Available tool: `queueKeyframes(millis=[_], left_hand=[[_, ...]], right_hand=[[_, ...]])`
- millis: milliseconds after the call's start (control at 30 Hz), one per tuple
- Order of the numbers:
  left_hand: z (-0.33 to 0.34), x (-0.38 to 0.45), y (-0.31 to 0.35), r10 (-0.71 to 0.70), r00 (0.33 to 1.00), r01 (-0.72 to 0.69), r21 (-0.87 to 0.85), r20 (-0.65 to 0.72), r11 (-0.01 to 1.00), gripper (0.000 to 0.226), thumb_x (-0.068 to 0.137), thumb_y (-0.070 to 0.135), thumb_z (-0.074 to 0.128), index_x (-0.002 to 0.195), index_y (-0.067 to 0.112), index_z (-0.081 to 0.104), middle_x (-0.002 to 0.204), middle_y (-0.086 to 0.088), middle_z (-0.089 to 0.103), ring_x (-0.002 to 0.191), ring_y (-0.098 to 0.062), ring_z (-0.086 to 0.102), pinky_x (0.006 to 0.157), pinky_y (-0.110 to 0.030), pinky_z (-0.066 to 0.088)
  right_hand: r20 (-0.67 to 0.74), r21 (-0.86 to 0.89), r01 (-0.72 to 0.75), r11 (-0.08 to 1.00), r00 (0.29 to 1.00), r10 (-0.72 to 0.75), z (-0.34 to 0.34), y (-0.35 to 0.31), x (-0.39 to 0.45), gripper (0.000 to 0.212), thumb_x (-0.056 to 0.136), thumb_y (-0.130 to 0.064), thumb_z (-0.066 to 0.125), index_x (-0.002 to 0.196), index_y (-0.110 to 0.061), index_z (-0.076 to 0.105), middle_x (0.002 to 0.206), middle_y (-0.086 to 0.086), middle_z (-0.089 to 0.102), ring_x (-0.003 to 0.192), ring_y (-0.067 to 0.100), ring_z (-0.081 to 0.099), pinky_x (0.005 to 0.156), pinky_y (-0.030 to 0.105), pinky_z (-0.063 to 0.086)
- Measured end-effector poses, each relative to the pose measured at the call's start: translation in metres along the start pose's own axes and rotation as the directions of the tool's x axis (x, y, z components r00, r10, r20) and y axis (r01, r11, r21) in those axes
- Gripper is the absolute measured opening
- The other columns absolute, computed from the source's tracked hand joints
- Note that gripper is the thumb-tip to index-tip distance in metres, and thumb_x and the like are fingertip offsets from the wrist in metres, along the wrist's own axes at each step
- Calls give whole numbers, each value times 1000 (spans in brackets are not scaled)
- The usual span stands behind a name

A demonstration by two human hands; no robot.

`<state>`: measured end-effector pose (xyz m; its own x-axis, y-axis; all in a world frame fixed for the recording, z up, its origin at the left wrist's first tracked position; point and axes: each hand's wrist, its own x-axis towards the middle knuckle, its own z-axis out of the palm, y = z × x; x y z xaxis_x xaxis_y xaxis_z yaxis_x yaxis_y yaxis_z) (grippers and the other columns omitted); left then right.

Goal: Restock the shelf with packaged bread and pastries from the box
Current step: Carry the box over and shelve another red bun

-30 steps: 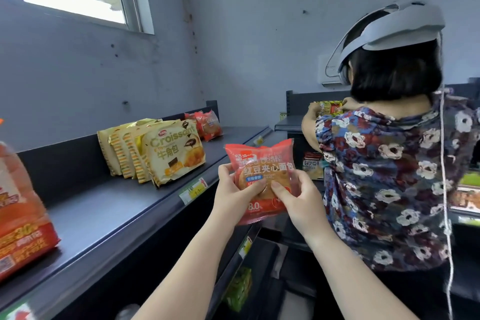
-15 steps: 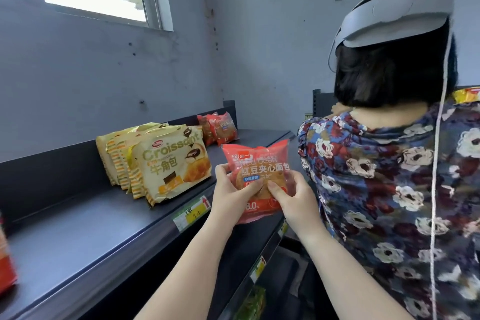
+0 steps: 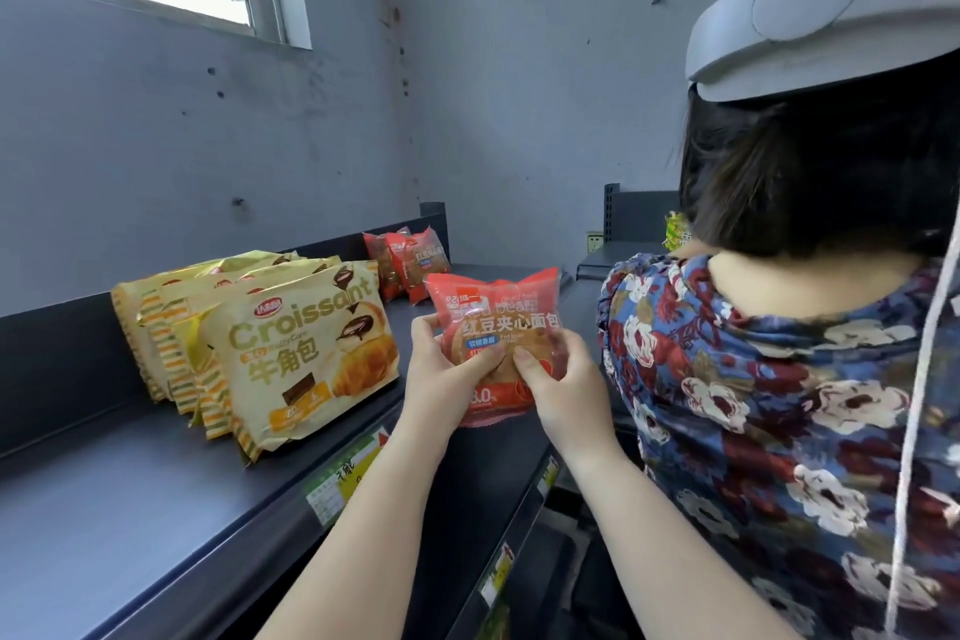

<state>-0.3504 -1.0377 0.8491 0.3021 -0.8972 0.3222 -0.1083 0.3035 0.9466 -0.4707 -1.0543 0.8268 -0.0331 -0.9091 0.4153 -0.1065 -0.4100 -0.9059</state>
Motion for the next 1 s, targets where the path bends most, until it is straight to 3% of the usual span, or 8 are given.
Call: queueKeyframes(millis=[167, 267, 433, 567, 767, 1000], left_hand=[[0, 7, 2, 16, 1000, -16, 3, 18, 1000, 52, 78, 19, 75, 112, 24, 37, 99, 10, 59, 90, -11, 65, 74, -28, 56], [2, 9, 1, 10, 1000, -10, -1, 28, 1000, 53, 78, 19, 76, 113, 23, 37, 110, 1, 61, 97, -19, 66, 83, -38, 57], [4, 15, -2, 12, 999, -11, -9, 46, 1000, 54, 78, 20, 76, 114, 23, 36, 117, -3, 60, 102, -22, 65, 89, -44, 56], [7, 24, -6, 24, 997, -19, -63, 77, 998, 50, 79, 17, 75, 111, 24, 37, 108, 1, 61, 98, -20, 66, 83, -38, 57], [12, 44, -8, 50, 994, -42, -75, 101, 996, 51, 79, 18, 75, 111, 23, 36, 101, 5, 59, 95, -17, 65, 86, -37, 56], [21, 74, -26, 12, 996, -1, -122, 93, 993, 52, 77, 16, 77, 111, 22, 38, 108, 1, 61, 100, -21, 65, 89, -44, 55]], right_hand=[[-21, 20, 4, 1000, 1000, -4, 2, -2, 5, 32, 91, -30, 60, 121, -23, 49, 94, -21, 51, 86, -1, 52, 69, 12, 43], [-37, 19, 2, 1000, 999, -2, 2, -2, 6, 39, 91, -30, 60, 127, -19, 49, 93, -23, 51, 88, 2, 52, 78, 21, 45], [-74, 16, 5, 1000, 997, -4, 2, 2, 11, 39, 91, -28, 62, 127, -17, 51, 90, -24, 50, 79, -6, 51, 66, 10, 41], [-98, 3, 14, 1000, 995, -14, 2, 3, 18, 40, 91, -27, 62, 127, -16, 50, 96, -15, 52, 89, 5, 54, 71, 16, 43], [-125, -6, 26, 1000, 992, -27, 5, 8, 39, 39, 90, -28, 63, 125, -15, 53, 106, -6, 57, 100, 13, 57, 82, 26, 47], [-141, -23, 22, 1000, 990, -25, 11, 26, 69, 39, 89, -27, 64, 125, -15, 54, 108, -2, 60, 101, 16, 59, 80, 25, 48]])
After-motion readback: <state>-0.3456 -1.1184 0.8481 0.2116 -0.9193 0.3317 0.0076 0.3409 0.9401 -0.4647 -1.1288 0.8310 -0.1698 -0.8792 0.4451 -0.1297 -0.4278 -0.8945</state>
